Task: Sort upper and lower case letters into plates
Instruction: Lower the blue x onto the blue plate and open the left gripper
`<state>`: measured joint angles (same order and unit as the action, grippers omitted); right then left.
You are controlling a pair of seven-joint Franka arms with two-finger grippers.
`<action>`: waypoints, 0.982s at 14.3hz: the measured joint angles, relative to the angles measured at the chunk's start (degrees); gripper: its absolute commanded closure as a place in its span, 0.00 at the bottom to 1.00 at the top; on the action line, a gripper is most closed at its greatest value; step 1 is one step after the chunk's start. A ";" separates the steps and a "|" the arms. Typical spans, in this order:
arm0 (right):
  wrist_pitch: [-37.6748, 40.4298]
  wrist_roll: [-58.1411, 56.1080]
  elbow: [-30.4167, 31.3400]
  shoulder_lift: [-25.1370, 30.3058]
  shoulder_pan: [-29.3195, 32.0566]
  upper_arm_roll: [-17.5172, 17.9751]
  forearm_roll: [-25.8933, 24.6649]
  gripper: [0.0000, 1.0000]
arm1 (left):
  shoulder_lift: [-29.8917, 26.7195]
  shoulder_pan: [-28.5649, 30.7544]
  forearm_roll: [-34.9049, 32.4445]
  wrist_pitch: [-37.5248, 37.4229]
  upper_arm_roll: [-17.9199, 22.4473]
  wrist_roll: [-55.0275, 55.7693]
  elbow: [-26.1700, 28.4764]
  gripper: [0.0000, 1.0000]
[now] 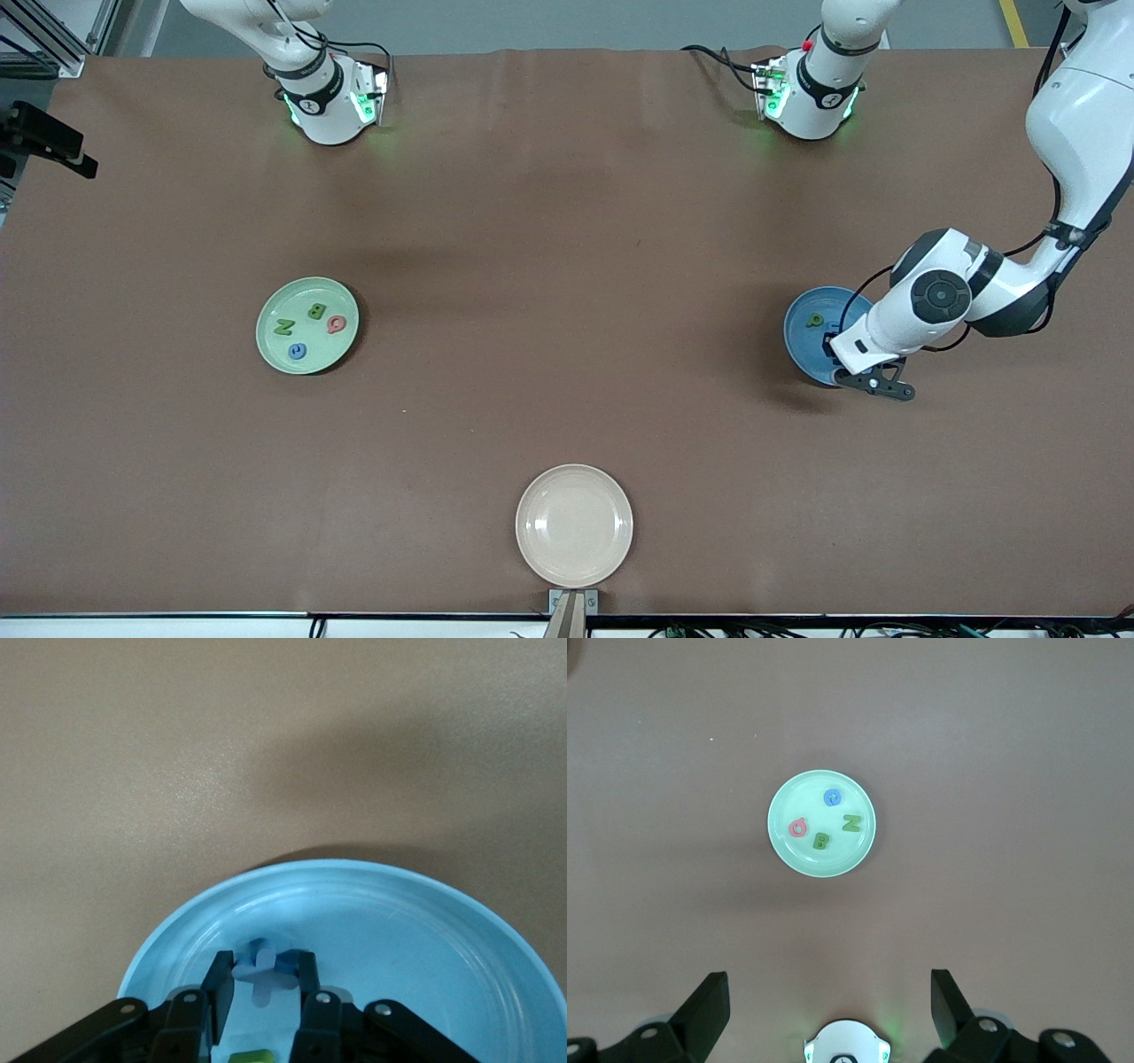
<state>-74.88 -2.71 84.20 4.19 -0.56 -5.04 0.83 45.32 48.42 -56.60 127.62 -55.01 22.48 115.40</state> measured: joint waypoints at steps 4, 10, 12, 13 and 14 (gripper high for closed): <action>1.29 0.07 -0.78 0.17 0.00 1.56 0.02 0.00 | -0.04 0.39 -0.07 -0.05 0.03 -0.20 -0.44 0.00; 1.47 0.19 -0.56 0.78 0.07 1.79 0.01 0.00 | -0.74 7.70 2.61 -10.51 -8.94 -0.19 -1.09 0.00; 1.40 0.21 -0.38 0.80 0.13 1.63 0.01 0.00 | -1.27 12.01 5.15 -14.88 -13.85 -0.27 -1.27 0.00; 1.39 0.22 -0.33 0.80 0.17 1.58 0.01 0.00 | -1.48 13.14 5.60 -16.46 -15.25 -0.27 -1.38 0.00; 1.39 0.23 -0.29 0.80 0.20 1.55 0.01 0.00 | -1.58 13.57 5.93 -17.97 -16.07 -0.27 -1.68 0.00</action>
<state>-73.49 -2.48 83.90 4.98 -0.36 -3.49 0.84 43.74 61.98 -50.67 109.65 -71.08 22.21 113.72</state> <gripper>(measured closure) 0.000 0.000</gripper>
